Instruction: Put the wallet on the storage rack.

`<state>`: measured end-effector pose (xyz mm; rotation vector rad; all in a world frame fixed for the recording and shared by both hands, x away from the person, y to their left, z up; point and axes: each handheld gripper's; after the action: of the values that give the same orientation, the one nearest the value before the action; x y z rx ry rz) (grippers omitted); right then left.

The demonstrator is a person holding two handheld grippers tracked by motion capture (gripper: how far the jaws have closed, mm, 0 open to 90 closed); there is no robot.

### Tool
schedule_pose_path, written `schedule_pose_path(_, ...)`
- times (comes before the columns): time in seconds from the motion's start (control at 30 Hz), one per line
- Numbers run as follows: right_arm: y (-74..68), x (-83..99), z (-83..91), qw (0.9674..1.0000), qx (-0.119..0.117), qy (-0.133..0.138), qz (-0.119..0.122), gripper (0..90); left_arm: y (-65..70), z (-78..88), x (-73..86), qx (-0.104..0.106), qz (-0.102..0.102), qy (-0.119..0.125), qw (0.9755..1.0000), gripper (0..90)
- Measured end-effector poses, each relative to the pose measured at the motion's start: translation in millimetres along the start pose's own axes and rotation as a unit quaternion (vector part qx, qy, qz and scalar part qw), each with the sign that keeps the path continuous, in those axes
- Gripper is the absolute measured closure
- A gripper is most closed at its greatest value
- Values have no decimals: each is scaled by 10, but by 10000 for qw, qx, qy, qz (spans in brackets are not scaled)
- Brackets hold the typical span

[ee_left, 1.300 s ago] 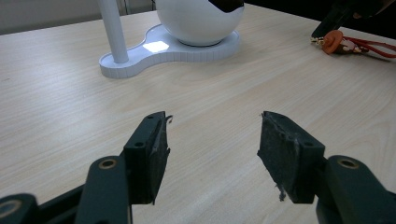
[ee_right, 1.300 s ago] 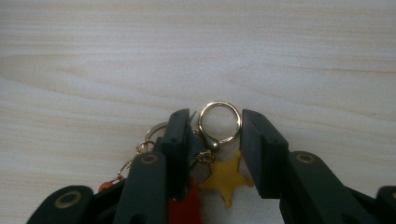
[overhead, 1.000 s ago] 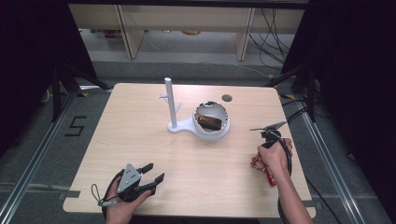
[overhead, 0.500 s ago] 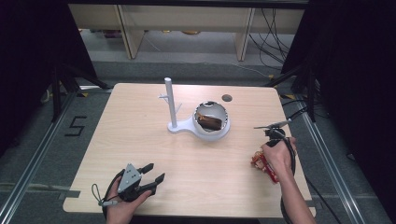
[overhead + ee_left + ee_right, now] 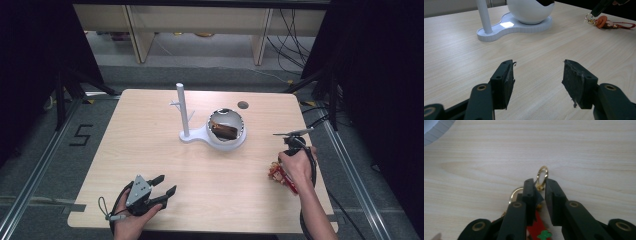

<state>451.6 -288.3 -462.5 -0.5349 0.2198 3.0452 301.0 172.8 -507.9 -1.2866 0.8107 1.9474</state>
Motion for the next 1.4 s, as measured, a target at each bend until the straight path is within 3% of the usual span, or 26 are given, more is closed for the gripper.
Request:
schedule_pose_path(0.1, -46, 10, -33, 9999, -81, -98, -71, 768, -7, 0, 2, 34, 1, 56, 10000, 415)
schedule_pose_path(0.17, -59, 17, -62, 10000, -16, -63, -65, 767, -9, 1, 3, 32, 2, 56, 10000, 414)
schedule_pose_path(0.2, -70, 19, -77, 9997, -50, -216, -56, 754, -9, 2, 4, 29, 7, 55, 10000, 415)
schedule_pose_path(0.27, -68, 20, -96, 9997, -69, -253, -16, 752, -9, 2, 4, 29, 8, 54, 10000, 415)
schedule_pose_path(0.37, -82, 29, -108, 9998, -23, -178, -4, 770, -9, 3, 3, 15, 10, 36, 10000, 414)
schedule_pose_path(0.4, -125, 23, -87, 9992, -55, -327, -212, 787, -5, 5, 2, -3, 11, 8, 10000, 414)
schedule_pose_path(0.43, -101, 20, -93, 9997, -72, -242, -5, 798, -2, 4, 2, 1, 12, 11, 10000, 414)
schedule_pose_path(0.47, -182, 36, -96, 9984, -92, -261, -492, 825, 1, 6, 0, -6, 1, 2, 10000, 415)
schedule_pose_path(0.5, -109, 17, -96, 9998, -51, -199, -4, 856, 2, 7, 1, -5, -1, -2, 10000, 414)
schedule_pose_path(0.57, -113, 15, -96, 9997, 25, -209, 86, 859, -6, 3, 5, 31, -7, 52, 10000, 414)
schedule_pose_path(0.6, -128, 16, -88, 9997, -28, -222, -5, 860, -8, 5, 5, 31, -9, 47, 10000, 414)
schedule_pose_path(0.77, -93, 32, -86, 9998, -84, -92, 163, 865, -11, 4, 6, 24, 2, 41, 10000, 414)
schedule_pose_path(0.83, -105, 29, -66, 9999, -42, -106, 85, 870, -12, 5, 6, 20, 1, 40, 10000, 415)
schedule_pose_path(0.87, -200, 53, -29, 9982, -129, -190, -547, 872, -12, 4, 6, 21, 3, 43, 10000, 414)
schedule_pose_path(0.93, -104, 40, -18, 9999, -93, -27, 132, 876, -4, 6, 2, -5, 12, 6, 10000, 414)
schedule_pose_path(1.07, -109, 34, 38, 9999, -93, 70, 119, 881, -1, 1, 4, 8, 7, 8, 10000, 414)
schedule_pose_path(1.1, -93, 34, 44, 9997, -74, 56, 241, 882, -1, 1, 4, 8, 7, 8, 10000, 414)
schedule_pose_path(1.37, -108, 33, 109, 9996, -145, 185, 164, 884, -7, 1, 4, 5, 14, 9, 10000, 414)
schedule_pose_path(1.4, -91, 30, 129, 9993, -165, 226, 256, 884, -6, 0, 4, 7, 15, 10, 10000, 414)
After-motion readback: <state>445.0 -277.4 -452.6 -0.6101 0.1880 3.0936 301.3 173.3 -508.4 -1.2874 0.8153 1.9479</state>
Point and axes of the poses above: each handheld gripper's, and its own axes: z roughly backward along the jaws, x roughly out of its underside, y roughly to its right, and after that the axes turned 15 degrees about x, right-handed
